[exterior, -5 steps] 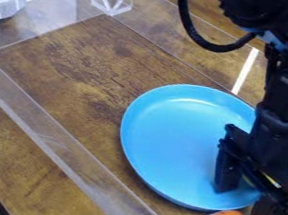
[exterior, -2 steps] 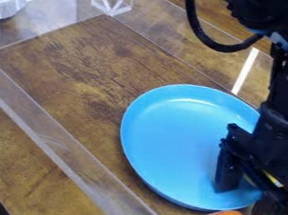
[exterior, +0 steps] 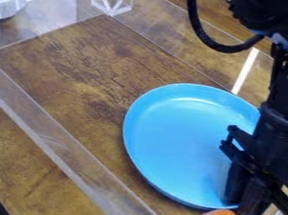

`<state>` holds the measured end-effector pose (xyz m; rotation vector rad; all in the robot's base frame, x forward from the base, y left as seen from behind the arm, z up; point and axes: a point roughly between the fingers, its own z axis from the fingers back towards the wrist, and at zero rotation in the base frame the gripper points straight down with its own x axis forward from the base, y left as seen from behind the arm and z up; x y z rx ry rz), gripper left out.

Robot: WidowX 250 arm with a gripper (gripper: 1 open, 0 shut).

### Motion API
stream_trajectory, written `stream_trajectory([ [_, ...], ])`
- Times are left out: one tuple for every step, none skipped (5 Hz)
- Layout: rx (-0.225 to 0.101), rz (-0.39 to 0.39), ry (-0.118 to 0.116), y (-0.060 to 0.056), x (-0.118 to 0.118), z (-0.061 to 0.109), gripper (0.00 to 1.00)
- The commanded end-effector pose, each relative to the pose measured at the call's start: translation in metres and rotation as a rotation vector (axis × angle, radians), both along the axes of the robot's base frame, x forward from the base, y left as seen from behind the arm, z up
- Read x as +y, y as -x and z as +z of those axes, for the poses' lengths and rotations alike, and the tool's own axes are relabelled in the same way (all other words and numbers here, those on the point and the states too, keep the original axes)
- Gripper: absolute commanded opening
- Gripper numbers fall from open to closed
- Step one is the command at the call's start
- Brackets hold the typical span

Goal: Move the carrot to the left side

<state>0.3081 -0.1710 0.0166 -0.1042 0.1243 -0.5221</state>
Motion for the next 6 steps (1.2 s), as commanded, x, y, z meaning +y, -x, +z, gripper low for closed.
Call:
stream_trajectory([
  [0.041, -0.024, -0.031, 0.0053, 0.0083, -0.0135, 0.0],
  [0.042, -0.035, -0.039, 0.0051, 0.0099, -0.0105, 0.0],
  [0.042, -0.046, -0.044, 0.0049, 0.0113, -0.0084, 0.0],
  [0.042, -0.058, -0.049, 0.0045, 0.0125, -0.0077, 0.0],
  [0.043, -0.069, -0.053, 0.0041, 0.0137, -0.0067, 0.0],
  [0.042, -0.081, -0.059, 0.0037, 0.0149, -0.0053, 0.0],
])
